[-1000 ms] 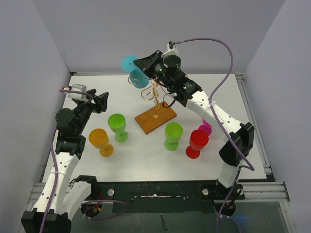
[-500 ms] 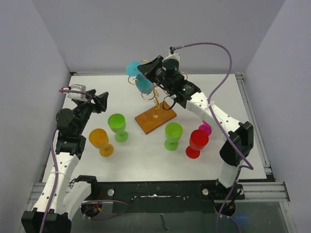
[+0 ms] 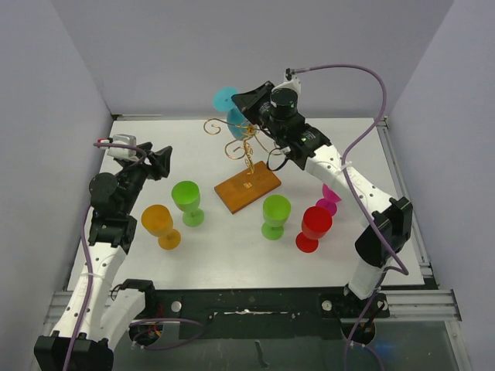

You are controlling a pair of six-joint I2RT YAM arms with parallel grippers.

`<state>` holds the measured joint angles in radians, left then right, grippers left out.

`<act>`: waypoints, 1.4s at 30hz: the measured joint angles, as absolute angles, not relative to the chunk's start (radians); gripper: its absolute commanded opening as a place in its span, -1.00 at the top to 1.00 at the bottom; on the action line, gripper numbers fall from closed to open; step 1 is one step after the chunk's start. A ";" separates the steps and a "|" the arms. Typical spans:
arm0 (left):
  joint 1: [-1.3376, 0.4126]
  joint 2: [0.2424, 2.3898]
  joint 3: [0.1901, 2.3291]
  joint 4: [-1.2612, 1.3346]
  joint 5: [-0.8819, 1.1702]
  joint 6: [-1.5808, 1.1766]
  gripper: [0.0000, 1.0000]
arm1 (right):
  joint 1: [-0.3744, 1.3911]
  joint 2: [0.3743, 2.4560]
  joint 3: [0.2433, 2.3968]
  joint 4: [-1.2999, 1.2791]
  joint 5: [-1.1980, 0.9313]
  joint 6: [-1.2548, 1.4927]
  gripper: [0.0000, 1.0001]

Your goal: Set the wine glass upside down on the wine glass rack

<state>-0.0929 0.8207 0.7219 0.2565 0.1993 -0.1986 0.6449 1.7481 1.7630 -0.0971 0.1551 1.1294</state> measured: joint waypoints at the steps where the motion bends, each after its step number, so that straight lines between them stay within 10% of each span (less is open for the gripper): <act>1: -0.093 0.821 0.722 0.257 0.197 -0.199 -0.15 | 0.641 1.748 1.763 -0.098 0.156 1.129 1.00; 42: -0.100 0.857 0.717 0.257 0.190 -0.197 -0.15 | 0.569 1.928 2.040 -0.187 -0.073 0.912 0.80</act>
